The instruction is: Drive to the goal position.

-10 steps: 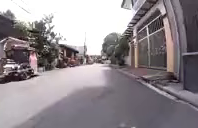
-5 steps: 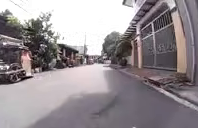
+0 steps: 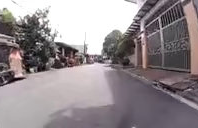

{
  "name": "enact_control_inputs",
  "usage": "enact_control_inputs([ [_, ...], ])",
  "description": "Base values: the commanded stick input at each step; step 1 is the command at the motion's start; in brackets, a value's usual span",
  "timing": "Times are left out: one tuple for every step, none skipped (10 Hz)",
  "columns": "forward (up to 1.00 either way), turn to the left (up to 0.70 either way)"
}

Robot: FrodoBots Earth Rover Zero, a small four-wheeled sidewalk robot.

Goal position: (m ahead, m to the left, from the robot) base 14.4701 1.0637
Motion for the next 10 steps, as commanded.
enact_control_inputs([
  [1.00,0.00],
  [1.00,0.00],
  [1.00,0.00],
  [1.00,0.00],
  [1.00,0.00],
  [1.00,0.00],
  [1.00,0.00],
  [1.00,0.00],
  [1.00,0.00],
  [1.00,0.00],
])
